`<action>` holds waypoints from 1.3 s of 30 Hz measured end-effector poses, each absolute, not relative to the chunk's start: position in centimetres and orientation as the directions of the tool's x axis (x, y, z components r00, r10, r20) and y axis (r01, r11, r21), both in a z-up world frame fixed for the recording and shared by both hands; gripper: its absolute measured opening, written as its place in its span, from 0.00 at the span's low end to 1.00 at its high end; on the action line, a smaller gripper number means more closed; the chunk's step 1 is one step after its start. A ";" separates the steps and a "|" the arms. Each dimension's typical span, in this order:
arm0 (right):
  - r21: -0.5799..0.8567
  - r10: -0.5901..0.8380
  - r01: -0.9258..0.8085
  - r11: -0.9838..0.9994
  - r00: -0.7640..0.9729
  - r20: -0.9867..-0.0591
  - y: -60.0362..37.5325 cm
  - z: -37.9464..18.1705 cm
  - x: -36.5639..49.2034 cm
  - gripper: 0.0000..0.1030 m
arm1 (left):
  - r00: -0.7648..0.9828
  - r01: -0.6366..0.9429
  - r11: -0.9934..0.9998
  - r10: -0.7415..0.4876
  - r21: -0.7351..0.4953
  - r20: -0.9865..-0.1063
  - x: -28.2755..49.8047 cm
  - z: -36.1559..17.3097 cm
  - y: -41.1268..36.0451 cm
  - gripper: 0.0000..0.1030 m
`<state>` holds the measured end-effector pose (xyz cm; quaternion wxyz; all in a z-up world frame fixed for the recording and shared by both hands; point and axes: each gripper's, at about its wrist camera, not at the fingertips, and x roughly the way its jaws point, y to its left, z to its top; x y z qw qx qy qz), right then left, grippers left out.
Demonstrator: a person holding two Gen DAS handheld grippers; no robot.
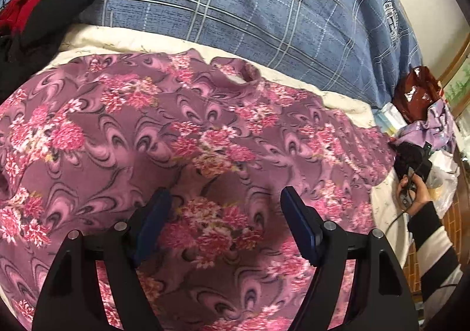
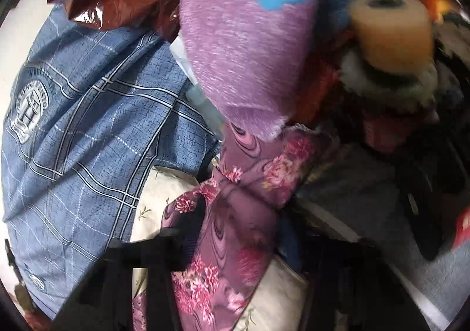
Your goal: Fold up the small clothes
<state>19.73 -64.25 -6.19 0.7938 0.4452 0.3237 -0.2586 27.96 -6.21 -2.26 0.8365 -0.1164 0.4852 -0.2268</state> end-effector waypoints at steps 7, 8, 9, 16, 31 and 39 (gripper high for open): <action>0.378 -0.273 0.656 0.653 0.670 -0.690 -64.6 0.7 19.2 0.08 | 0.540 0.265 0.901 -0.433 -0.343 -0.722 28.8 -0.4 -5.8 0.76; 0.348 -0.277 0.673 0.653 0.639 -0.718 -64.8 0.3 19.5 0.08 | 0.522 0.252 0.907 -0.421 -0.337 -0.742 29.2 -1.3 -5.9 0.76; 0.329 -0.270 0.678 0.657 0.620 -0.737 -64.7 -0.2 19.8 0.08 | 0.504 0.247 0.906 -0.423 -0.344 -0.753 29.5 -1.9 -6.0 0.76; 0.343 -0.246 0.660 0.669 0.632 -0.735 -62.1 0.0 18.7 0.09 | 0.472 0.253 0.902 -0.431 -0.350 -0.769 29.8 -2.9 -6.5 0.76; 0.434 0.070 0.344 0.833 0.712 -0.699 -43.5 2.7 22.2 0.09 | 0.418 0.229 0.894 -0.448 -0.386 -0.790 30.2 -2.0 -4.0 0.76; 0.460 0.261 0.164 0.873 0.639 -0.723 -30.2 0.7 24.5 0.09 | 0.406 0.161 0.872 -0.486 -0.463 -0.774 30.9 -1.6 -1.0 0.76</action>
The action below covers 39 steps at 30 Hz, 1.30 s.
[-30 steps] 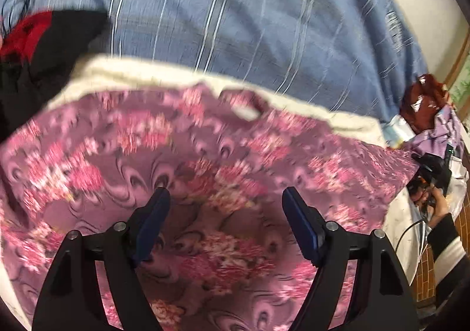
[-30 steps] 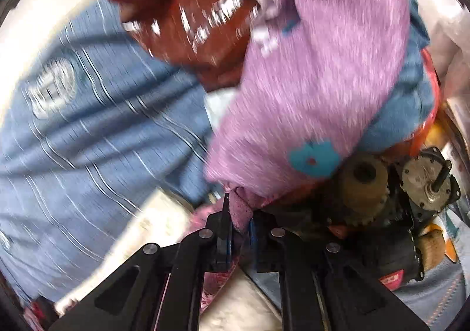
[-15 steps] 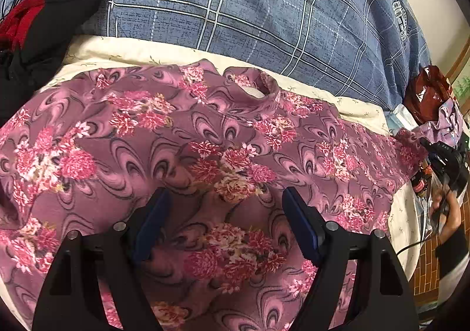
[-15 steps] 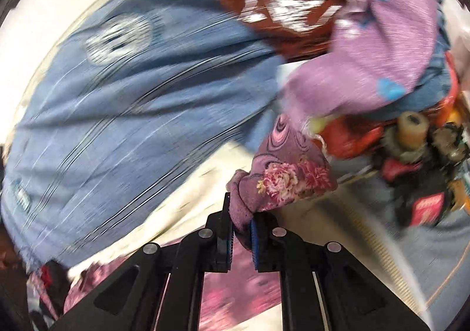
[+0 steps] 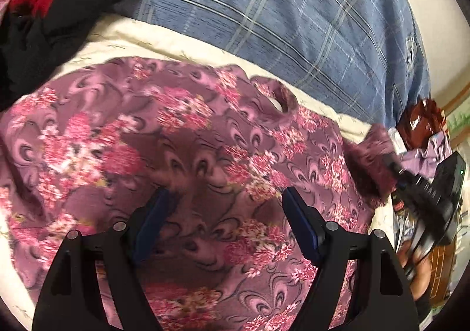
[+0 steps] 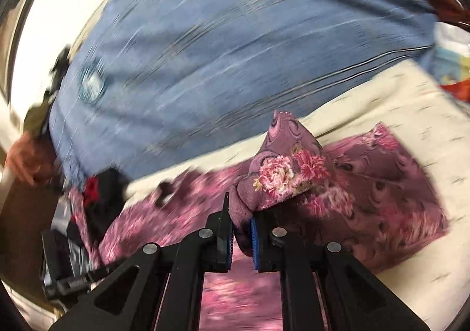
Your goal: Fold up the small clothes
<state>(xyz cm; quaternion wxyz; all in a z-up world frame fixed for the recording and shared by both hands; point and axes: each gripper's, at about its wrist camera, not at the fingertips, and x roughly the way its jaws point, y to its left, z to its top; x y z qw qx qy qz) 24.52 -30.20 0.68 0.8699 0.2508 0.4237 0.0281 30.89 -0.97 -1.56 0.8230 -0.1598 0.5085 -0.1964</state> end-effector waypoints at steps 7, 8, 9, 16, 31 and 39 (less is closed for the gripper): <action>0.427 0.347 0.013 0.904 0.562 -0.751 -20.2 -0.9 26.0 0.11 | 0.432 0.109 0.857 -0.498 -0.504 -0.752 31.4 -0.9 2.1 0.76; 0.427 0.359 -0.007 0.904 0.552 -0.752 -18.9 -1.1 26.1 0.11 | 0.439 0.098 0.855 -0.497 -0.510 -0.749 31.5 -0.8 2.7 0.76; 0.421 0.369 -0.030 0.907 0.541 -0.756 -17.3 -1.3 26.1 0.12 | 0.444 0.089 0.853 -0.496 -0.514 -0.746 31.5 -0.7 3.2 0.76; 0.460 0.476 -0.149 0.875 0.431 -0.766 -9.2 -2.9 26.0 0.28 | 0.472 0.025 0.829 -0.503 -0.559 -0.724 31.9 -0.6 6.3 0.76; 0.443 0.380 0.032 0.896 0.464 -0.800 -21.6 -1.4 16.9 0.51 | 0.238 0.114 0.735 -0.674 -0.669 -0.700 31.4 -2.9 2.2 0.82; 0.647 0.356 0.367 0.669 0.605 -0.712 -34.7 -4.3 12.6 0.54 | 0.469 0.091 0.798 -0.563 -0.596 -0.681 31.2 -0.5 2.4 0.06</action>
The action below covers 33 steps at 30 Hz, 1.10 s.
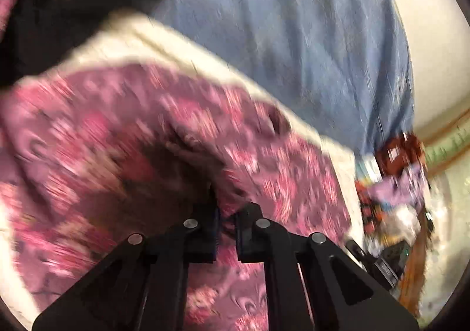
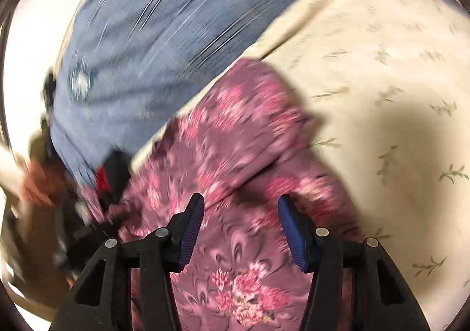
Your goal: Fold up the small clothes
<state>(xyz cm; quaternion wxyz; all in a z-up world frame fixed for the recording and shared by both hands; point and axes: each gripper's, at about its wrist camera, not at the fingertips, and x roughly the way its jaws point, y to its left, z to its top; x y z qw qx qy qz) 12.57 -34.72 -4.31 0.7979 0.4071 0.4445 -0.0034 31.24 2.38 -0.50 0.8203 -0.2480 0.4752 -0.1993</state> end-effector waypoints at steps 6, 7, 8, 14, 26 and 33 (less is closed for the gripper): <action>0.805 0.435 0.365 0.467 0.698 -0.569 -36.8 -6.2 13.4 0.57 | 0.527 0.066 0.813 -0.521 -0.579 -0.672 31.1 0.0 3.9 0.06; 0.817 0.438 0.363 0.449 0.707 -0.555 -36.7 -6.5 13.8 0.57 | 0.518 0.063 0.810 -0.526 -0.584 -0.674 31.2 -0.3 4.0 0.06; 0.833 0.442 0.357 0.424 0.721 -0.534 -36.5 -6.8 14.2 0.57 | 0.511 0.053 0.813 -0.521 -0.581 -0.683 31.3 -0.6 4.1 0.06; 0.807 0.317 0.373 0.458 0.779 -0.541 -37.0 -4.7 14.8 0.04 | 0.499 0.032 0.817 -0.513 -0.576 -0.699 31.3 -1.3 4.1 0.09; 0.639 0.256 0.366 0.677 0.697 -0.670 -35.3 -2.3 11.8 0.17 | 0.615 -0.054 0.759 -0.487 -0.649 -0.621 29.8 0.5 8.9 0.59; 0.518 0.225 0.217 0.827 0.717 -0.660 -30.9 -0.8 16.5 0.39 | 0.507 0.042 0.840 -0.485 -0.541 -0.712 31.3 -1.2 3.2 0.60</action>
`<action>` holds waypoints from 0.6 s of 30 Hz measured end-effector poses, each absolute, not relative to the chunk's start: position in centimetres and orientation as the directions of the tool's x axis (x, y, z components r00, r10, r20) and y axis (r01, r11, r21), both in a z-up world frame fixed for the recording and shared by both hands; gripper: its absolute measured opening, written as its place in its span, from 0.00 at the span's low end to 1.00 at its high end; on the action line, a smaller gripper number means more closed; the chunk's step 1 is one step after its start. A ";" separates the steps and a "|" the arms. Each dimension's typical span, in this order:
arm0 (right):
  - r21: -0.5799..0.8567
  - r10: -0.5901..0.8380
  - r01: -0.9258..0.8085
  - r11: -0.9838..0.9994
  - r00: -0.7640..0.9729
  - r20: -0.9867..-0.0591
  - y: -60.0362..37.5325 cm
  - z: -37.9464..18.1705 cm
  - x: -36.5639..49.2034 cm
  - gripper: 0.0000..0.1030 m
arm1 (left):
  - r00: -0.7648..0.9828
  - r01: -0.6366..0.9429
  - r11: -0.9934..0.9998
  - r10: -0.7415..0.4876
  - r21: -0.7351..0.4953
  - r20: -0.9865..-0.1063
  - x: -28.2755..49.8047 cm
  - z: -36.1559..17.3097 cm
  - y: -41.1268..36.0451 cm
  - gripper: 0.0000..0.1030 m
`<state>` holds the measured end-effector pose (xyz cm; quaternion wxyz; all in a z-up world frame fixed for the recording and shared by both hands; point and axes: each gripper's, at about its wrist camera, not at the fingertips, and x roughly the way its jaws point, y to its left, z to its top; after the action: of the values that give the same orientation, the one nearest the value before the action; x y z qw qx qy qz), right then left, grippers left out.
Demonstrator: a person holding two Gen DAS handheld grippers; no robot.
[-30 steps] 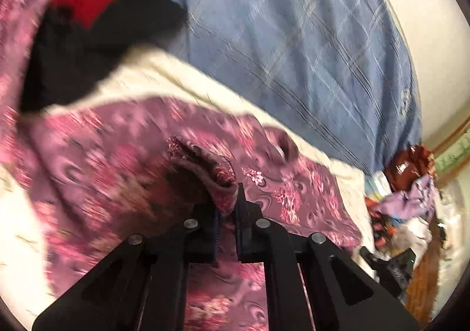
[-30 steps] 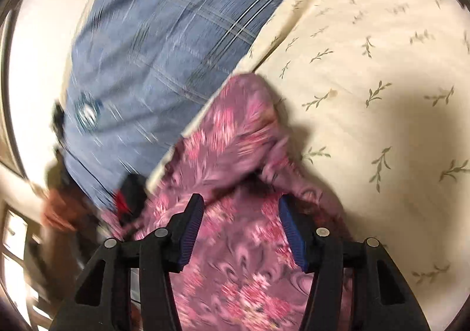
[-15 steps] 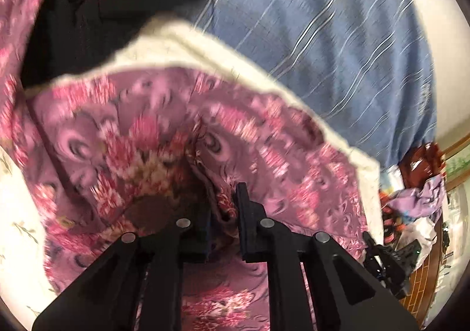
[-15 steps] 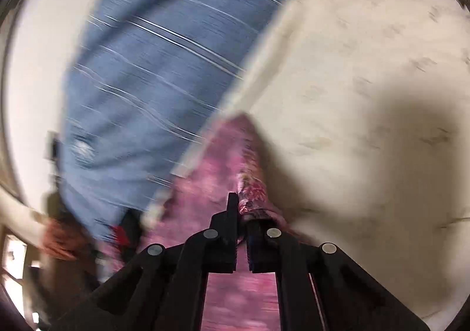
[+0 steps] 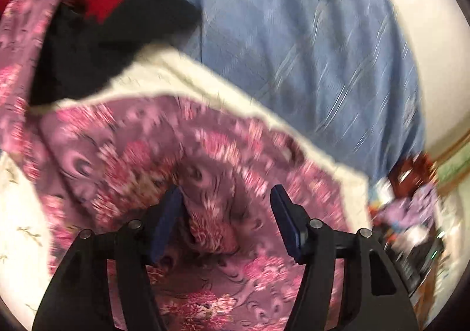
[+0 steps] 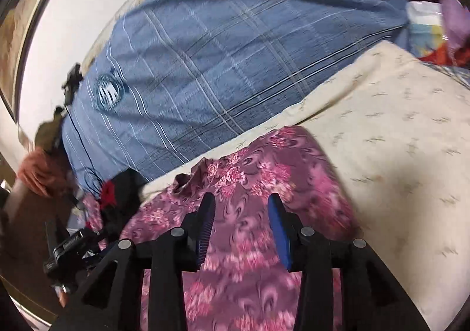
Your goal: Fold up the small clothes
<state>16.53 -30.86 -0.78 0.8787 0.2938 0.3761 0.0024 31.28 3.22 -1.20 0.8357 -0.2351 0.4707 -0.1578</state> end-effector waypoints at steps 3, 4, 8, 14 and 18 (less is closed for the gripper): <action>0.448 0.184 0.250 0.858 0.665 -0.723 -30.1 -3.6 18.7 0.39 | 0.439 0.006 0.883 -0.424 -0.469 -0.792 32.2 -3.4 1.9 0.59; 0.431 0.178 0.266 0.862 0.638 -0.749 -30.2 -5.0 18.7 0.37 | 0.433 0.006 0.888 -0.416 -0.459 -0.800 32.4 -3.8 1.8 0.57; 0.385 0.157 0.219 0.897 0.656 -0.738 -29.2 -6.6 17.6 0.43 | 0.445 0.003 0.883 -0.422 -0.470 -0.790 32.3 -3.7 1.8 0.57; 0.349 0.151 0.185 0.918 0.653 -0.742 -28.1 -6.3 18.0 0.57 | 0.497 -0.050 0.848 -0.437 -0.528 -0.749 32.4 -0.2 6.1 0.59; 0.373 0.167 0.180 0.910 0.665 -0.728 -28.4 -6.9 18.2 0.58 | 0.494 -0.155 0.912 -0.262 -0.380 -0.829 36.0 2.7 11.1 0.64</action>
<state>18.25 -28.40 -6.87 0.8875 0.2120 0.4091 -0.0039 36.01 11.11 2.75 0.8389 -0.2076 0.5022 -0.0320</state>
